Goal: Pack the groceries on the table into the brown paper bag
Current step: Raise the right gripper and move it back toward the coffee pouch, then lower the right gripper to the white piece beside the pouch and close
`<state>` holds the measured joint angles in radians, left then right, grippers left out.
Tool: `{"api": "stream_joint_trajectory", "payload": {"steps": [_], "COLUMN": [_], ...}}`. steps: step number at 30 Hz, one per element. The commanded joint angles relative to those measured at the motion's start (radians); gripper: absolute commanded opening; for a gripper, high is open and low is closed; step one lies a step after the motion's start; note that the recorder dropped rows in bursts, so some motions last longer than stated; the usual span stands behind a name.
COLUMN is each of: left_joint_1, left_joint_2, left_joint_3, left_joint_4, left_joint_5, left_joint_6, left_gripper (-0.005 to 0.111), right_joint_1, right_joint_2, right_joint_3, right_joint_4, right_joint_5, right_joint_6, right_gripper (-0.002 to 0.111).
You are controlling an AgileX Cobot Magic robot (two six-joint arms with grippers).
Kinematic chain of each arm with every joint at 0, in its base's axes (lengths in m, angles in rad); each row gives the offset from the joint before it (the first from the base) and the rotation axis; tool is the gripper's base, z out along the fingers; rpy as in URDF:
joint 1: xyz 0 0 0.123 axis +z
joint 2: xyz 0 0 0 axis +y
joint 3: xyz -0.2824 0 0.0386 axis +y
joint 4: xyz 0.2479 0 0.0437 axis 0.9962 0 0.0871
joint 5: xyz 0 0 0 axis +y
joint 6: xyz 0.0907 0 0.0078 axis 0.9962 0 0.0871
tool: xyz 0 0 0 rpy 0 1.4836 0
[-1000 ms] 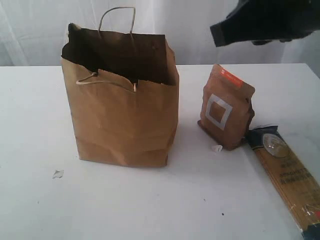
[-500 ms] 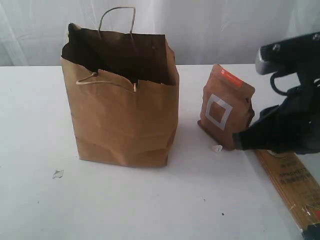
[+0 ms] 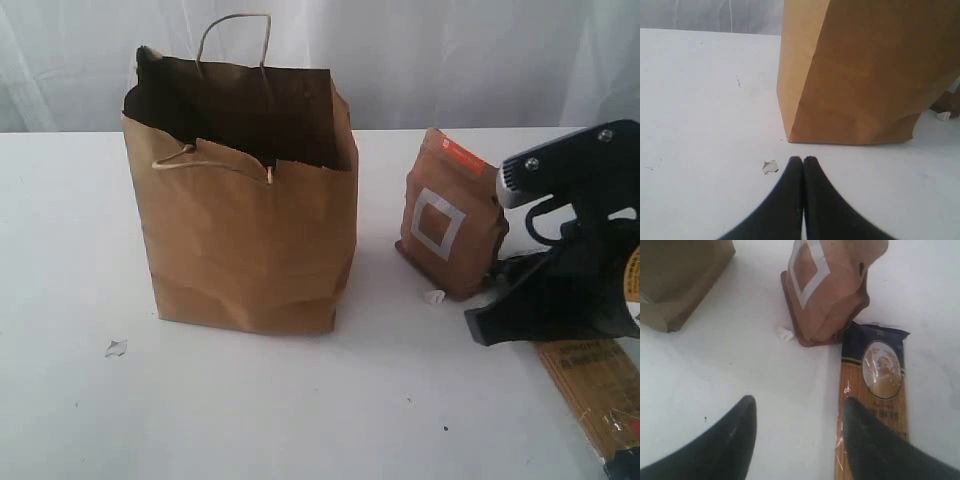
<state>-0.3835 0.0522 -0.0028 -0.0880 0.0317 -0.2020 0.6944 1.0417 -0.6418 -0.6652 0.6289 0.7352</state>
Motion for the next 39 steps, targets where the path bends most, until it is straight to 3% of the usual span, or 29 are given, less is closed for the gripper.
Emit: {"api": "stream_joint_trajectory", "payload": {"steps": [1,10,15,22,31,39], "left_joint_1": [0.000,0.000,0.000,0.000,0.000,0.000], "left_joint_2": [-0.005,-0.005,-0.005,-0.005,-0.005,-0.005], "left_joint_3": [0.003,0.003,0.003,0.003,0.003,0.003], "left_joint_4": [-0.007,-0.007,-0.007,-0.007,-0.007,-0.007], "left_joint_5": [-0.003,-0.003,-0.003,-0.003,-0.003,-0.003], "left_joint_6": [0.000,0.000,0.000,0.000,0.000,0.000], "left_gripper": [0.000,0.000,0.000,0.000,0.000,0.000], "right_joint_1": [-0.007,-0.007,-0.038,-0.172,-0.254,-0.259], "right_joint_2": [0.003,0.015,0.102,0.316,0.531,0.669], "right_joint_3": [0.019,0.028,0.025,-0.028,-0.200,-0.282], "right_joint_4": [-0.012,0.002,0.119,0.488,0.651,0.721], "right_joint_5": [-0.073,-0.140,-0.217,-0.289,-0.310,-0.314], "right_joint_6": [0.011,0.009,-0.002,-0.336,-0.523,-0.610], "right_gripper": [0.053,0.053,0.052,0.052,0.052,0.052]}}
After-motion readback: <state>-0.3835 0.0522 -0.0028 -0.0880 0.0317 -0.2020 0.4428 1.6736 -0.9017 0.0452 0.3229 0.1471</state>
